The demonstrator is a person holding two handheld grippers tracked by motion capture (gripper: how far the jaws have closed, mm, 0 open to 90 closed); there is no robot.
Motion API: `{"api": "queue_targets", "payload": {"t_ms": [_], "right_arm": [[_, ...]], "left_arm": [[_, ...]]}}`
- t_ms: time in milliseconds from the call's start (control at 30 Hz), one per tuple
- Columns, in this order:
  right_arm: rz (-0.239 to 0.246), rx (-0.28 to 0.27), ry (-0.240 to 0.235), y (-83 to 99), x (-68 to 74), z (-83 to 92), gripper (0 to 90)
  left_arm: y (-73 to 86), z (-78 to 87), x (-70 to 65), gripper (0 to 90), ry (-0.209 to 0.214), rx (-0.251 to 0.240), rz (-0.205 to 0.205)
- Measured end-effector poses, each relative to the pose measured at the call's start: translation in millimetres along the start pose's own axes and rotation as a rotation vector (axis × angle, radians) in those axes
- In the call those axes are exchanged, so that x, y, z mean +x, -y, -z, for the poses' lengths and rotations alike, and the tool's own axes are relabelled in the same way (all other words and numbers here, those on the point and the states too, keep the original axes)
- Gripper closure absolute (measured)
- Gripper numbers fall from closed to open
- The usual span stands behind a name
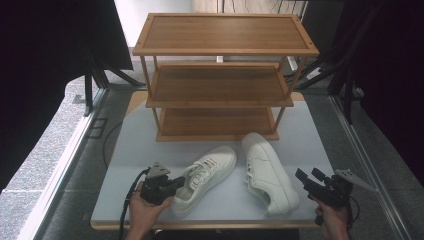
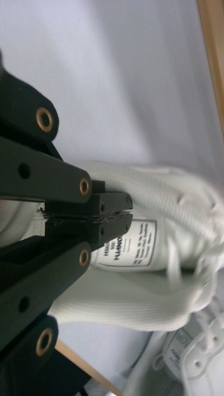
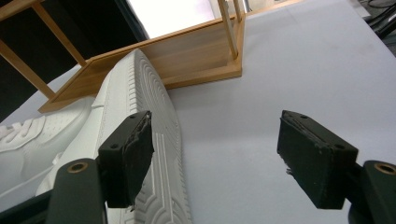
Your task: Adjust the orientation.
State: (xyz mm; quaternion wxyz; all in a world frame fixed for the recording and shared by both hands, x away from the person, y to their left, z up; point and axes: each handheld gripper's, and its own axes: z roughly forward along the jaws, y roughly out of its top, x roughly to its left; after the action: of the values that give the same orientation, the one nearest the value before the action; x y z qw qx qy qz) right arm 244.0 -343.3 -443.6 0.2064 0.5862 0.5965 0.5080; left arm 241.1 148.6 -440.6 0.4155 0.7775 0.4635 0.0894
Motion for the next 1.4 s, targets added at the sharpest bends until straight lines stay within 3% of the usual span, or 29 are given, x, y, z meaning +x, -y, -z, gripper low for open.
{"api": "queue_targets", "payload": {"t_ms": [100, 233, 367, 500, 600, 633, 667, 700, 767, 900, 1000, 1233, 1400], "right_arm": [[0.001, 0.000, 0.002, 0.0, 0.0, 0.2, 26.8], [-0.001, -0.013, 0.000, -0.7, 2.6, 0.6, 27.5], [0.034, -0.053, -0.023, -6.7, 10.7, 5.1, 31.8], [0.115, -0.064, -0.069, -13.2, 28.4, 8.6, 42.5], [0.149, -0.065, -0.094, -13.5, 37.8, 10.6, 48.9], [0.194, -0.053, -0.139, -12.8, 47.6, 11.9, 54.0], [0.194, -0.053, -0.139, -12.8, 47.6, 11.9, 54.0], [0.242, -0.033, -0.170, -12.6, 56.9, 10.9, 58.2], [0.250, -0.016, -0.187, -12.6, 61.9, 10.5, 59.4], [0.309, 0.014, -0.246, -12.6, 77.0, 11.1, 61.5], [0.341, 0.044, -0.281, -11.3, 83.7, 10.0, 61.5], [0.384, 0.096, -0.316, -11.4, 90.9, 11.8, 63.4], [0.417, 0.151, -0.339, -5.1, 97.3, 8.5, 72.7]], "left_arm": [[1.2, 4.6, 3.8, 86.7, 0.006, -0.013, 0.008], [-0.5, 5.5, -1.5, 78.8, 0.018, -0.021, -0.020], [-5.4, 17.8, -7.7, 64.6, 0.117, -0.094, -0.032], [-12.1, 35.6, -18.2, 49.3, 0.168, -0.200, -0.068], [-13.2, 41.9, -20.2, 45.2, 0.174, -0.234, -0.074], [-13.4, 44.5, -20.2, 43.0, 0.172, -0.250, -0.072], [-13.4, 46.5, -19.5, 43.0, 0.170, -0.258, -0.071], [-13.2, 47.5, -18.4, 41.4, 0.168, -0.262, -0.064], [-12.8, 48.1, -14.9, 41.0, 0.169, -0.256, -0.048], [-11.2, 48.0, -7.9, 39.7, 0.172, -0.264, 0.004], [-9.4, 46.6, -6.5, 39.3, 0.163, -0.258, 0.018], [-8.7, 46.5, -8.2, 37.9, 0.137, -0.259, 0.019], [-9.2, 43.7, -4.6, 37.2, 0.127, -0.256, 0.039]]}}
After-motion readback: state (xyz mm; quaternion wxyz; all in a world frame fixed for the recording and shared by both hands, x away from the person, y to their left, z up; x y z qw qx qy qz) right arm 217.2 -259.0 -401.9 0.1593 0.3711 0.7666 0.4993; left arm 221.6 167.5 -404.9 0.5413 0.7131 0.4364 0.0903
